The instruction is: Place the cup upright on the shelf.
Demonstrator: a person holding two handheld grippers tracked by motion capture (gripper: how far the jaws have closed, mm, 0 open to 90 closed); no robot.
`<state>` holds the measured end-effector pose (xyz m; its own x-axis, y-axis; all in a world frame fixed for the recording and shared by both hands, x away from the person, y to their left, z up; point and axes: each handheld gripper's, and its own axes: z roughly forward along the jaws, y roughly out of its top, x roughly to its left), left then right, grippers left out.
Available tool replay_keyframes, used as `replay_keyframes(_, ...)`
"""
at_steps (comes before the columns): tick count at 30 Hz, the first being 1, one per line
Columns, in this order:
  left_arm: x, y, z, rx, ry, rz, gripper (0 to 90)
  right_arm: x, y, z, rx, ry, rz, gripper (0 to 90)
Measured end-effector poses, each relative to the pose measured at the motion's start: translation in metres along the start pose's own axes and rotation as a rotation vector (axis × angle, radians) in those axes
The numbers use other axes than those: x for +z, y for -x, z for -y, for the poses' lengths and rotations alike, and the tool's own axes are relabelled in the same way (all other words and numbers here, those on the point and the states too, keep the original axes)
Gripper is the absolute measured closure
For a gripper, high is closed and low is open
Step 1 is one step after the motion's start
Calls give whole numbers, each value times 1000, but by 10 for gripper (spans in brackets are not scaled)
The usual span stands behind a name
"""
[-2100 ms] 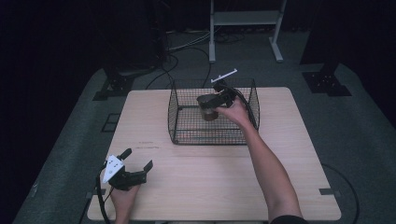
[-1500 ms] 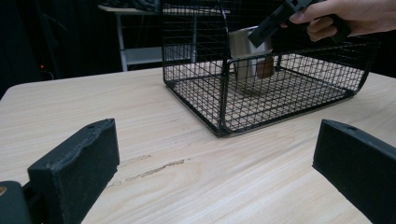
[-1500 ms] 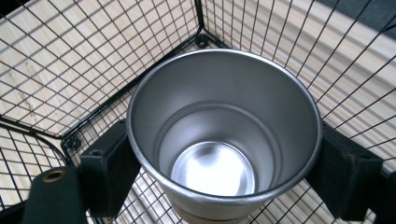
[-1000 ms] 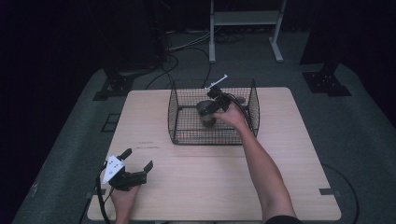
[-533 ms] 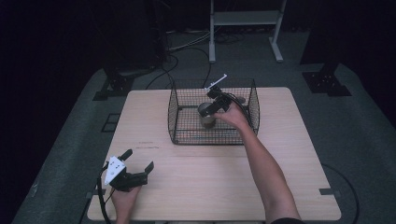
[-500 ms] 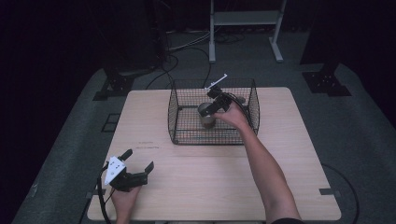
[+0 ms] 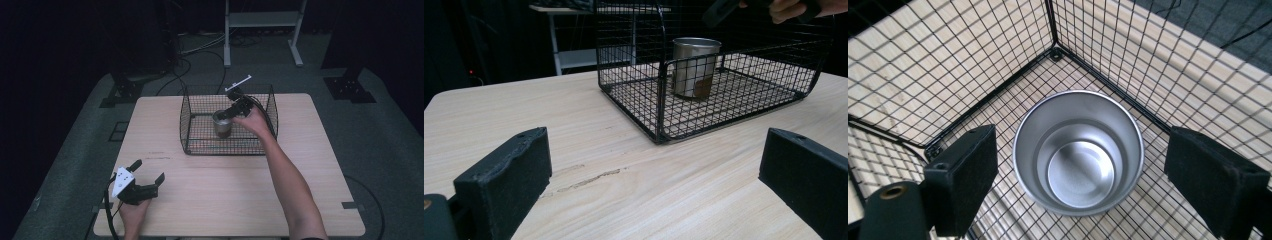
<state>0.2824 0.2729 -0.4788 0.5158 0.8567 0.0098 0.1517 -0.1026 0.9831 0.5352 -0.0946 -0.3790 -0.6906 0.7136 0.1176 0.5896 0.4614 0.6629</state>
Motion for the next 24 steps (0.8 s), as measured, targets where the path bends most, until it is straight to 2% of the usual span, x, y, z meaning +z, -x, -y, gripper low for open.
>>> replay_keyframes(5, 0, -1, 0, -8, 1, 3, 0, -21, 0, 7, 6, 40, -27, 134)
replay_keyframes(12, 0, -2, 1, -14, 4, 3, 0, -49, 1, 23, 45, 101, -72, 132)
replay_keyframes(18, -1, -4, 1, -25, 8, 11, 0, -67, 2, 36, 44, 116, -82, 132)
replay_keyframes(20, -1, -3, 1, -23, 9, 8, 0, -73, 1, 40, 49, 127, -99, 133)
replay_keyframes(21, -1, -3, 1, -23, 9, 7, 0, -77, -1, 43, 38, 145, -110, 133)
replay_keyframes(24, -1, -3, 1, -22, 8, 4, 0, -84, -7, 49, 16, 149, -113, 133)
